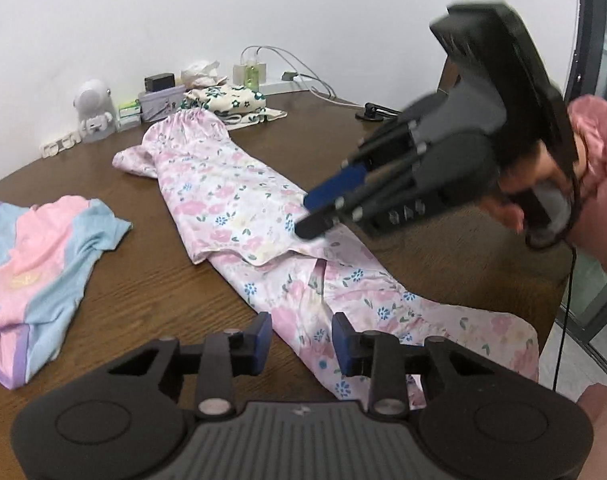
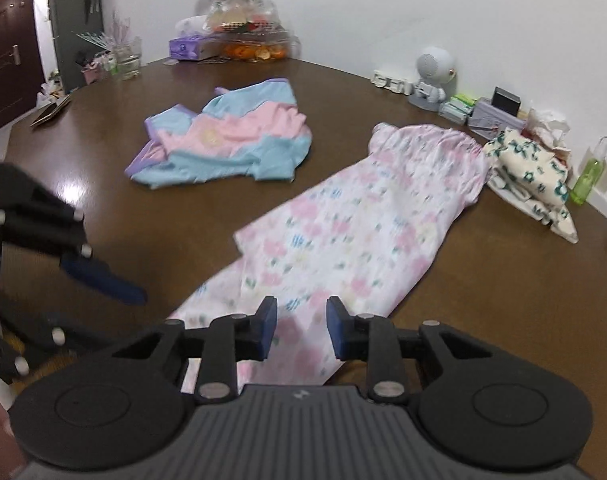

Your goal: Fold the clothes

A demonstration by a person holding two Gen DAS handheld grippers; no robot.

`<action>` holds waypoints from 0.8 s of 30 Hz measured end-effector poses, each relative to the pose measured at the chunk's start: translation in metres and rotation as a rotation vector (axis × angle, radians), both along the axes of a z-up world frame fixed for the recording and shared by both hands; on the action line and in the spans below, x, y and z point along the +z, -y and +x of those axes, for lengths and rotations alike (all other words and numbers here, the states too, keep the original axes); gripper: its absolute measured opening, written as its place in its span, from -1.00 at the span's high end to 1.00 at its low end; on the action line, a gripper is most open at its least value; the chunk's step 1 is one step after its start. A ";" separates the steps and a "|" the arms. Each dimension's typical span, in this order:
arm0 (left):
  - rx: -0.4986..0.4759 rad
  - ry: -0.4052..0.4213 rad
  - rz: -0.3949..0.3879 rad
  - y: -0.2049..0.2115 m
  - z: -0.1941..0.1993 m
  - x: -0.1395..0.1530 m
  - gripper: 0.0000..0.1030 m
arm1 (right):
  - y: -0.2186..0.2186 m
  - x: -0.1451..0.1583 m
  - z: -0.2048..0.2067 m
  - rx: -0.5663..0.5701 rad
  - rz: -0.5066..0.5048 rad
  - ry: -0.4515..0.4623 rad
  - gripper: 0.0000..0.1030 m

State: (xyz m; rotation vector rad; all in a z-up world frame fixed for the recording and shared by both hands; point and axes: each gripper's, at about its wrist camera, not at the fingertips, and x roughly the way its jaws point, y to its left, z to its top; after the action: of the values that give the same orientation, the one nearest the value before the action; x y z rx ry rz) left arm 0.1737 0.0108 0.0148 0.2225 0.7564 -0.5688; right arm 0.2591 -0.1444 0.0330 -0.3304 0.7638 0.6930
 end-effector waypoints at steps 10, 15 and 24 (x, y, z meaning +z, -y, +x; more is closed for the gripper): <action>0.049 0.031 0.145 0.018 0.021 -0.019 0.40 | -0.006 -0.013 -0.039 0.037 -0.098 0.091 0.39; 0.046 0.020 0.146 0.016 0.023 -0.018 0.60 | 0.006 -0.016 -0.038 -0.006 -0.137 0.066 0.91; 0.071 -0.005 0.092 0.007 0.024 -0.010 0.40 | 0.013 -0.007 -0.042 0.004 -0.088 0.050 0.40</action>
State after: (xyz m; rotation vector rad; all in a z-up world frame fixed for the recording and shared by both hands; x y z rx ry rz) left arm 0.1975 0.0039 0.0050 0.2788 0.7928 -0.4681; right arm 0.2174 -0.1578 0.0261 -0.4280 0.7475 0.6542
